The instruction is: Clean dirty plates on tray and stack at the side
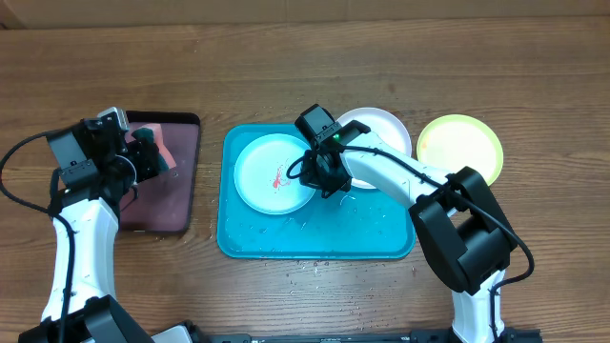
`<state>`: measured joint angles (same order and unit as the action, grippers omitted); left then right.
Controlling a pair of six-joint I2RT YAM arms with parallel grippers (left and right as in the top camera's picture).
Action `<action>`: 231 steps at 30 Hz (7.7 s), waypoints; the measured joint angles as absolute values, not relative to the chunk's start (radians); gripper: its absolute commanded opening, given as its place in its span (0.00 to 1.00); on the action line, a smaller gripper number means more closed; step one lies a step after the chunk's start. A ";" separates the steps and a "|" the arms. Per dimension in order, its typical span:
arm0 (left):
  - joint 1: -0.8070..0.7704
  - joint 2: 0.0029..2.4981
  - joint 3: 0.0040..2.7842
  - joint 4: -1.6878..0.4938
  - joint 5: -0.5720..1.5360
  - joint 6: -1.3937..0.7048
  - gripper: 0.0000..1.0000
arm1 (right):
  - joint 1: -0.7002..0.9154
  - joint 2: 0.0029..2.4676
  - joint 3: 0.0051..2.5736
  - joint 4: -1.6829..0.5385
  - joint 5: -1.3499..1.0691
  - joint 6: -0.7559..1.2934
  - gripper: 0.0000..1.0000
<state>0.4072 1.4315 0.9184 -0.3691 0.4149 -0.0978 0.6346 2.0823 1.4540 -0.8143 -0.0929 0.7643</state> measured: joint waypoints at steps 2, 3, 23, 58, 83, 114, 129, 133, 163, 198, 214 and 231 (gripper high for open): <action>0.420 1.431 0.918 -0.366 0.426 -0.102 0.04 | 0.635 2.082 1.454 -0.814 -0.093 0.763 0.04; 0.430 1.431 0.918 -0.364 0.433 -0.107 0.04 | 0.635 2.082 1.454 -0.814 -0.093 0.764 0.04; 0.569 1.431 0.918 -0.314 0.693 -0.156 0.04 | 0.635 2.082 1.454 -0.814 -0.093 0.762 0.04; 0.304 1.456 0.916 -0.420 0.119 -0.263 0.04 | 0.635 2.082 1.454 -0.812 -0.093 0.762 0.04; -0.308 1.710 1.035 -0.377 0.233 -0.172 0.04 | 0.644 2.082 1.454 -0.815 -0.078 0.762 0.04; -0.356 1.829 1.145 -0.428 0.282 -0.132 0.04 | 0.644 2.082 1.454 -0.814 -0.078 0.762 0.04; -0.204 1.889 1.172 -0.625 0.253 -0.229 0.04 | 0.645 2.081 1.454 -0.817 -0.075 0.762 0.04; -0.190 1.871 1.180 -0.686 0.259 -0.175 0.04 | 0.645 2.081 1.454 -0.817 -0.075 0.762 0.04; -0.266 1.864 1.198 -0.691 0.032 -0.183 0.04 | 0.645 2.081 1.454 -0.817 -0.075 0.762 0.04; -0.235 1.818 1.217 -0.734 0.002 -0.260 0.04 | 0.648 2.082 1.453 -0.816 -0.074 0.759 0.13; 0.058 1.658 1.244 -0.774 -0.018 -0.161 0.04 | 0.654 2.082 1.451 -0.811 -0.123 0.751 0.04; 0.126 1.839 1.244 -0.661 -0.025 -0.003 0.07 | 0.711 1.861 1.454 -0.922 0.285 0.564 0.04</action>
